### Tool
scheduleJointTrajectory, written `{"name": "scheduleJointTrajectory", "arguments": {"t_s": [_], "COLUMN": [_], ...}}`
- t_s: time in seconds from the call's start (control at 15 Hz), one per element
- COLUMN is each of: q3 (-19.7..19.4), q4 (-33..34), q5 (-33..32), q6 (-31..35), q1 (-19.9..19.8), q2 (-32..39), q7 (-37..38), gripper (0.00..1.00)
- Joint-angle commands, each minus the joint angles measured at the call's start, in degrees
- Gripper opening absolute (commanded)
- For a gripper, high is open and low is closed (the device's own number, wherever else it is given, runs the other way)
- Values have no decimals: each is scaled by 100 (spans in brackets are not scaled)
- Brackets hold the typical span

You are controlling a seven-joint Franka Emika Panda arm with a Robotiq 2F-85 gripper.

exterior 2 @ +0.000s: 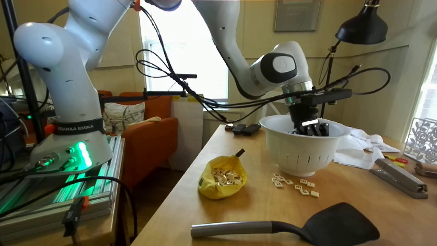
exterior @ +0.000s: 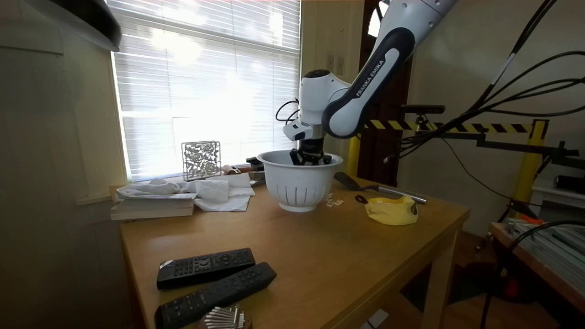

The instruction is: Use the silver spoon to stir the contents in the white bowl.

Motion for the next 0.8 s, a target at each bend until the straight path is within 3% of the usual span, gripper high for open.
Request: {"name": "scheduleJointTrajectory", "arguments": {"t_s": [0.0, 0.13, 0.4, 0.53, 0.73], "q3": [-18, -15, -13, -16, -14], "q4": [-242, -257, -334, -394, -470], "q5": [-182, -172, -172, -179, -182], "q6": [65, 46, 48, 50, 42], "q1": [-43, -51, -63, -64, -69], "q2": [-196, -210, -260, -300, -358], "q7": [102, 94, 88, 85, 71], "gripper": [40, 40, 29, 13, 0]}}
